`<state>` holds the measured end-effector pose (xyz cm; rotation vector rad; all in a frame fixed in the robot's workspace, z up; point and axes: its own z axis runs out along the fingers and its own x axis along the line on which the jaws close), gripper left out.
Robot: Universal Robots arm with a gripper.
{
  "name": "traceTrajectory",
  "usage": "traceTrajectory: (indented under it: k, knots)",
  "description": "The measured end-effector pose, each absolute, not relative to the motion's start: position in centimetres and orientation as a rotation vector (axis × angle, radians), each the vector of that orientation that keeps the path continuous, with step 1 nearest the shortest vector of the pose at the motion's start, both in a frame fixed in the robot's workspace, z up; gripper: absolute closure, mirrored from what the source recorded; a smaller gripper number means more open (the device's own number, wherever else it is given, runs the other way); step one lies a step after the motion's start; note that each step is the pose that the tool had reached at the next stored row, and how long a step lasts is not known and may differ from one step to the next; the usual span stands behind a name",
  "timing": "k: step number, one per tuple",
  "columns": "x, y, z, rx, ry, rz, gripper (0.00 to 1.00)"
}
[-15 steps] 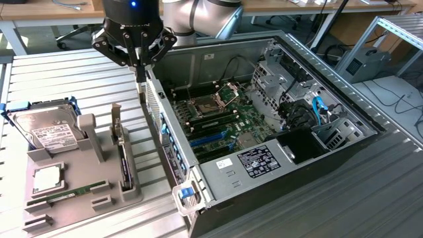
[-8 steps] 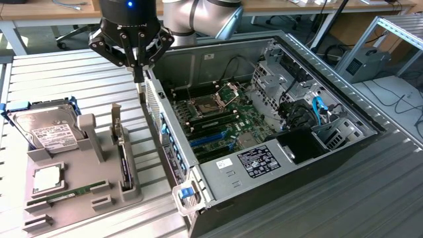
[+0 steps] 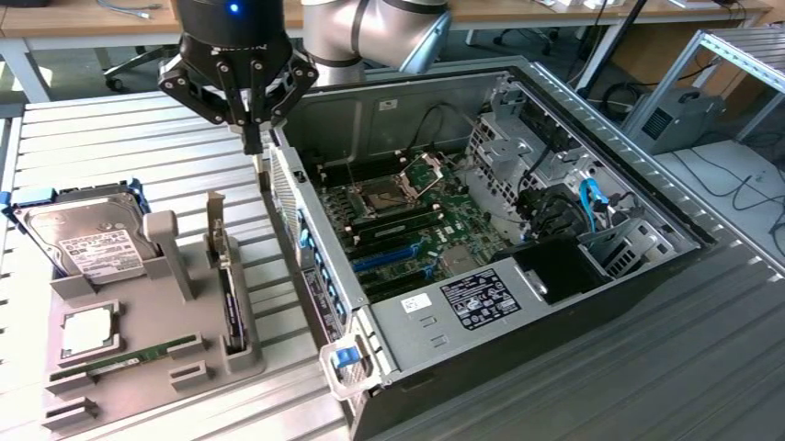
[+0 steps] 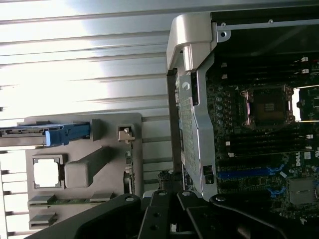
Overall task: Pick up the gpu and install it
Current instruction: 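Reach for the gpu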
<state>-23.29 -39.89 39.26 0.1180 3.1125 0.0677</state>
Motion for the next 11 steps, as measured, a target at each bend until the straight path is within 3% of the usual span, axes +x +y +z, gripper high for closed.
traceTrajectory:
  k: [11]
  knots:
    - [-23.92,-39.89,39.24,0.118,3.112,0.068,0.89]
